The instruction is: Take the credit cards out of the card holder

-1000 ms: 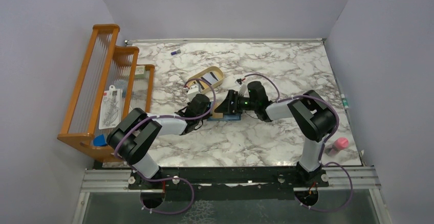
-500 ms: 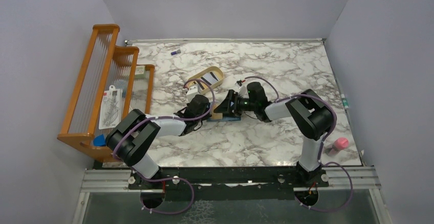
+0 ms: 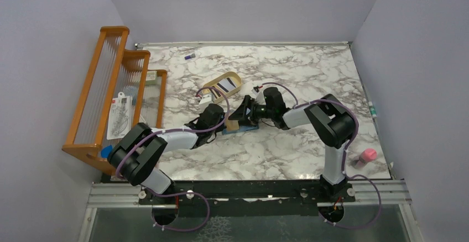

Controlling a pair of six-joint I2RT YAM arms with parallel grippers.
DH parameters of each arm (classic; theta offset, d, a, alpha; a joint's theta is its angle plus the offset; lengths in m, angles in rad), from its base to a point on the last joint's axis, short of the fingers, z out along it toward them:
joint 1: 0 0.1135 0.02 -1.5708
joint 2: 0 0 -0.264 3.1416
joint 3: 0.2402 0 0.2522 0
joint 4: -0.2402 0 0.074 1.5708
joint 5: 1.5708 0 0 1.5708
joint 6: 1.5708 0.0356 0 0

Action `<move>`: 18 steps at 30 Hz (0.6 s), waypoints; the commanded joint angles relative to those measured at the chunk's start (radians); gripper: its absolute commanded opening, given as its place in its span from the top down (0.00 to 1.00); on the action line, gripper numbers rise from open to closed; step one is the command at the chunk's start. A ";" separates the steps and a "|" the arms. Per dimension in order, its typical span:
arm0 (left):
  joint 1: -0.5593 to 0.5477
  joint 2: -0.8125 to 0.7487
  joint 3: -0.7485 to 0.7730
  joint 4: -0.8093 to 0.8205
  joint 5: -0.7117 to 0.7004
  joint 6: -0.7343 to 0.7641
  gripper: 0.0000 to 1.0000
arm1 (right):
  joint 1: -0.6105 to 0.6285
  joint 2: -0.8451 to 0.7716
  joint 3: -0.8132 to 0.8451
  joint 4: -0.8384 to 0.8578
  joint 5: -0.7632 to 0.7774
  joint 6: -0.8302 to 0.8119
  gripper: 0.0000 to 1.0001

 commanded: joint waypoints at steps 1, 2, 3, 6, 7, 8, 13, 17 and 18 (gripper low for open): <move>-0.002 -0.017 -0.027 -0.057 0.029 0.007 1.00 | 0.023 0.049 0.028 0.013 0.028 0.015 0.24; -0.003 -0.015 -0.028 -0.055 0.029 0.007 1.00 | 0.026 0.053 0.035 0.016 0.019 0.016 0.24; -0.003 -0.015 -0.030 -0.052 0.030 0.006 1.00 | 0.031 0.058 0.044 0.017 0.011 0.017 0.24; -0.002 -0.012 -0.029 -0.049 0.029 0.005 1.00 | 0.047 0.070 0.066 0.008 0.002 0.016 0.24; -0.002 -0.011 -0.028 -0.047 0.030 0.005 1.00 | 0.050 0.072 0.072 0.009 -0.001 0.017 0.24; -0.002 -0.011 -0.027 -0.046 0.030 0.005 1.00 | 0.055 0.077 0.075 0.017 -0.006 0.021 0.24; -0.002 -0.005 -0.028 -0.037 0.031 0.001 1.00 | 0.074 0.096 0.082 0.098 -0.039 0.058 0.24; -0.002 -0.002 -0.033 -0.023 0.038 -0.005 1.00 | 0.090 0.114 0.078 0.157 -0.036 0.093 0.24; -0.003 -0.002 -0.034 -0.021 0.040 -0.007 1.00 | 0.094 0.117 0.081 0.153 -0.026 0.094 0.24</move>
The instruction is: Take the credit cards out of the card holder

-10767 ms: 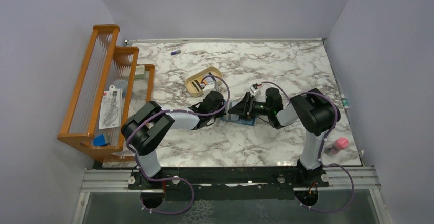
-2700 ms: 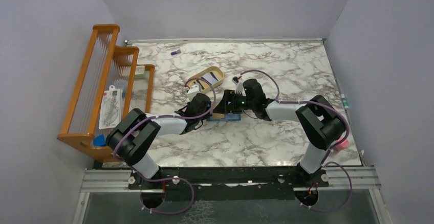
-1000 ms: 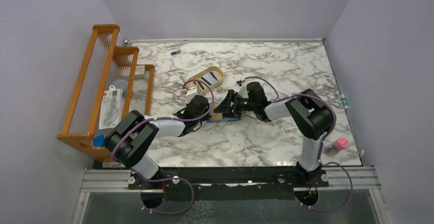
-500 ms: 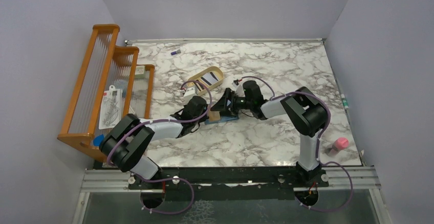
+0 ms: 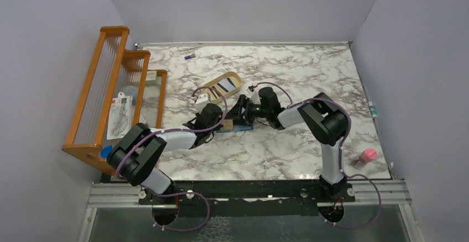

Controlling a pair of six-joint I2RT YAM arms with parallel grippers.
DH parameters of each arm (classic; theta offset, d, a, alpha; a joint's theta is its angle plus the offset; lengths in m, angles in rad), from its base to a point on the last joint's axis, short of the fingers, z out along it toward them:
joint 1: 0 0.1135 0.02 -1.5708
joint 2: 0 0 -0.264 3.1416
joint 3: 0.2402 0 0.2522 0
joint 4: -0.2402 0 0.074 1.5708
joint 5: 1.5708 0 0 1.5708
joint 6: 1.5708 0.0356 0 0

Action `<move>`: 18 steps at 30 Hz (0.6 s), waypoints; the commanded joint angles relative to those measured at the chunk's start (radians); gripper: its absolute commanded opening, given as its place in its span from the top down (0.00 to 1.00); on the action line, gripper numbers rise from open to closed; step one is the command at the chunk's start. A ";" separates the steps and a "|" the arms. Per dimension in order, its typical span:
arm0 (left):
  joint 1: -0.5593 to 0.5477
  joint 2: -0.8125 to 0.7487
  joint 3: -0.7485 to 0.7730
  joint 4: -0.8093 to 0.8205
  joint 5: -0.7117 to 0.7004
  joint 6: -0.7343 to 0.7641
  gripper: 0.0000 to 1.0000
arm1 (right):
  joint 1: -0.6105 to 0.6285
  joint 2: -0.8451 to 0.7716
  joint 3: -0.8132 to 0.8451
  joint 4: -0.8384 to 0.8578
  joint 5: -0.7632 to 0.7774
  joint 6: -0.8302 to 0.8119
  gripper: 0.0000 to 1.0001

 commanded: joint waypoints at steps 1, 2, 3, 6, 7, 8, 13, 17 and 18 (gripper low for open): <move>-0.021 0.007 -0.023 -0.009 0.099 -0.016 1.00 | 0.061 0.046 0.019 0.083 0.003 0.039 0.24; -0.021 0.008 -0.023 -0.007 0.102 -0.018 1.00 | 0.065 0.045 0.015 0.077 0.025 0.038 0.24; -0.021 0.012 -0.022 -0.006 0.105 -0.018 1.00 | 0.069 0.043 0.010 0.074 0.045 0.034 0.24; -0.021 0.027 -0.020 -0.001 0.108 -0.018 1.00 | 0.078 0.042 0.014 0.038 0.076 -0.004 0.24; -0.021 0.032 -0.021 0.003 0.109 -0.018 1.00 | 0.081 0.043 0.018 0.013 0.090 -0.018 0.24; -0.020 0.039 -0.022 0.009 0.112 -0.018 1.00 | 0.083 0.043 0.021 -0.014 0.104 -0.033 0.24; -0.021 0.055 -0.020 0.021 0.125 -0.023 1.00 | 0.088 0.057 0.015 -0.061 0.149 -0.051 0.25; -0.022 0.076 -0.011 0.024 0.129 -0.014 1.00 | 0.097 0.064 0.000 -0.059 0.198 -0.063 0.24; -0.022 0.088 -0.009 0.027 0.130 -0.013 1.00 | 0.097 0.067 -0.014 -0.021 0.196 -0.055 0.24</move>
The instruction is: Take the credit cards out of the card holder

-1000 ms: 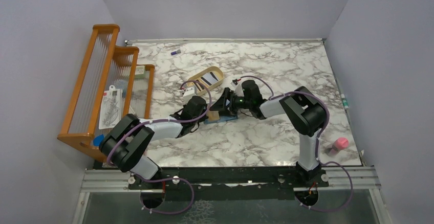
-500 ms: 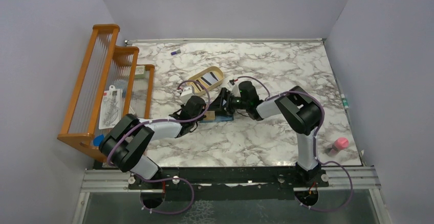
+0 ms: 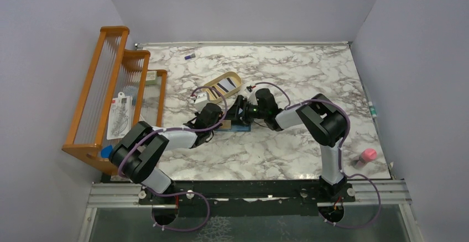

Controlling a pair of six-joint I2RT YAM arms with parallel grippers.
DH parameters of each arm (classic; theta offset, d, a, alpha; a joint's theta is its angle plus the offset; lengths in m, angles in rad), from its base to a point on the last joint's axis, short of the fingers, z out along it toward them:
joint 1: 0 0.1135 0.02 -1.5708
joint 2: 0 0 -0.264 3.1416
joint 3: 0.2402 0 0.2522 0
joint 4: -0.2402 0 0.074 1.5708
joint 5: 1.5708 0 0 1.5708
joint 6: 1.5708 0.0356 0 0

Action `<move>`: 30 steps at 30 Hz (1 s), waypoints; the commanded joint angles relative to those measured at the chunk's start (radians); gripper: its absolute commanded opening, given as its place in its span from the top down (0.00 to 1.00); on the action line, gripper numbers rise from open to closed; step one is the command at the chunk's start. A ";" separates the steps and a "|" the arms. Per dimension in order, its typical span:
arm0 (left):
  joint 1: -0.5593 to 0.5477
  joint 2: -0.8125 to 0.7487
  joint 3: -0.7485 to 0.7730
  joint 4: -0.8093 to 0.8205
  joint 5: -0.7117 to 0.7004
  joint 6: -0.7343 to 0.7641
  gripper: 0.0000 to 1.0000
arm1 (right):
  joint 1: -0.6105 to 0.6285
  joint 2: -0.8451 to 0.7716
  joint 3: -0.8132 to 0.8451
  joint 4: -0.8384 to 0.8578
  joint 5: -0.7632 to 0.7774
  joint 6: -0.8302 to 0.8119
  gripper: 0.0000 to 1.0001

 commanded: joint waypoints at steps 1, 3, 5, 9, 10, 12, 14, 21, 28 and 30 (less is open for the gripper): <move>-0.031 0.083 -0.004 0.001 0.171 -0.017 1.00 | 0.059 0.063 -0.035 0.012 0.101 -0.031 0.25; -0.031 0.104 -0.007 0.014 0.185 -0.024 1.00 | 0.059 0.069 -0.054 0.089 0.075 -0.015 0.25; -0.032 0.113 -0.011 0.019 0.189 -0.029 1.00 | 0.059 0.062 -0.075 0.148 0.071 0.007 0.25; -0.033 0.095 -0.013 0.024 0.187 -0.031 1.00 | 0.059 0.052 -0.064 0.099 0.100 0.000 0.25; -0.033 0.090 -0.013 0.023 0.187 -0.030 1.00 | 0.059 0.057 -0.055 0.078 0.102 0.000 0.25; -0.033 0.080 -0.011 0.021 0.189 -0.029 1.00 | 0.059 0.071 -0.038 0.047 0.106 0.012 0.25; -0.033 0.073 -0.008 0.020 0.196 -0.032 1.00 | 0.060 0.087 -0.021 0.020 0.105 0.020 0.25; -0.049 0.058 -0.018 0.023 0.212 -0.067 1.00 | 0.064 0.114 -0.006 0.045 0.093 0.055 0.25; -0.079 0.071 -0.008 0.029 0.213 -0.085 1.00 | 0.065 0.129 0.004 0.154 0.060 0.091 0.25; -0.083 0.070 -0.003 0.030 0.213 -0.086 1.00 | 0.065 0.132 0.006 0.156 0.062 0.092 0.25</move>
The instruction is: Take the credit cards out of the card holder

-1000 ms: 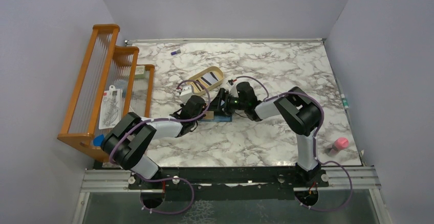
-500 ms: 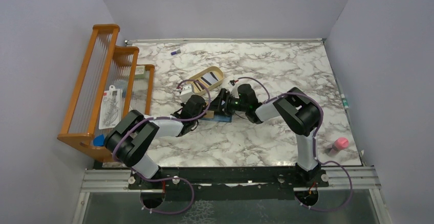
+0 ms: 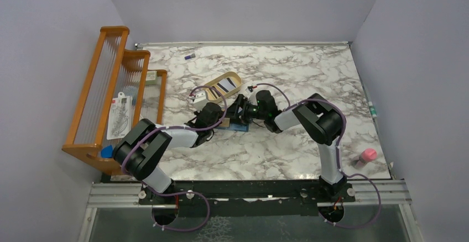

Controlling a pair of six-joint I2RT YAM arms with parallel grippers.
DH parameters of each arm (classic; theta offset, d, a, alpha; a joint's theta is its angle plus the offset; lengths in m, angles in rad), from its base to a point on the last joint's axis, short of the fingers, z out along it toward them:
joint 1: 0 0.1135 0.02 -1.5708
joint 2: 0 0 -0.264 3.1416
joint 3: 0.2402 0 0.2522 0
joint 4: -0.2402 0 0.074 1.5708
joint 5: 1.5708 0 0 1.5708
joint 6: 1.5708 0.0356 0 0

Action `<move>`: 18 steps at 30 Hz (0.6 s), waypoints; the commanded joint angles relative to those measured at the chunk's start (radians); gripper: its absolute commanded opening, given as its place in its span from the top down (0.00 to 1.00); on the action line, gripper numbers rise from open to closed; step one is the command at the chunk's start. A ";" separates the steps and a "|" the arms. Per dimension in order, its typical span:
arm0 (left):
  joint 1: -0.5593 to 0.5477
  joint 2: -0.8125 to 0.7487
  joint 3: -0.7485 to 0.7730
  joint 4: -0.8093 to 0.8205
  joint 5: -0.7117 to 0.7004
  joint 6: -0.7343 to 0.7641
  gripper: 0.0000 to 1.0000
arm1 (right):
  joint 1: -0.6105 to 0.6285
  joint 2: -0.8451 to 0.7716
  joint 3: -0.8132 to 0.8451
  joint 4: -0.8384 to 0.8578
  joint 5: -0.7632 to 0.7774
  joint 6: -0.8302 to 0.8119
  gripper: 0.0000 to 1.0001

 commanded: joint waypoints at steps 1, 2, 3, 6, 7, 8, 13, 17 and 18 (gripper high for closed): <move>-0.095 0.029 -0.002 -0.041 0.258 -0.072 1.00 | 0.055 0.091 0.012 0.041 0.026 -0.001 0.25; -0.097 0.030 0.000 -0.041 0.259 -0.073 1.00 | 0.056 0.092 0.003 0.075 0.022 0.010 0.25; -0.098 0.034 0.001 -0.042 0.259 -0.073 1.00 | 0.056 0.094 -0.008 0.118 0.016 0.023 0.25; -0.100 0.045 0.002 -0.037 0.263 -0.075 1.00 | 0.055 0.097 -0.030 0.239 -0.012 0.047 0.26; -0.100 0.046 0.000 -0.036 0.264 -0.076 1.00 | 0.055 0.095 -0.037 0.271 -0.018 0.052 0.26; -0.100 0.047 0.000 -0.034 0.264 -0.076 1.00 | 0.055 0.096 -0.042 0.301 -0.024 0.054 0.26; -0.102 0.036 -0.004 -0.033 0.261 -0.077 1.00 | 0.056 0.088 -0.018 0.161 0.001 0.021 0.26; -0.103 0.020 -0.010 -0.037 0.256 -0.076 1.00 | 0.055 0.083 0.022 -0.038 0.039 -0.021 0.25; -0.102 0.018 -0.012 -0.036 0.256 -0.078 1.00 | 0.055 0.087 0.043 -0.103 0.043 -0.034 0.25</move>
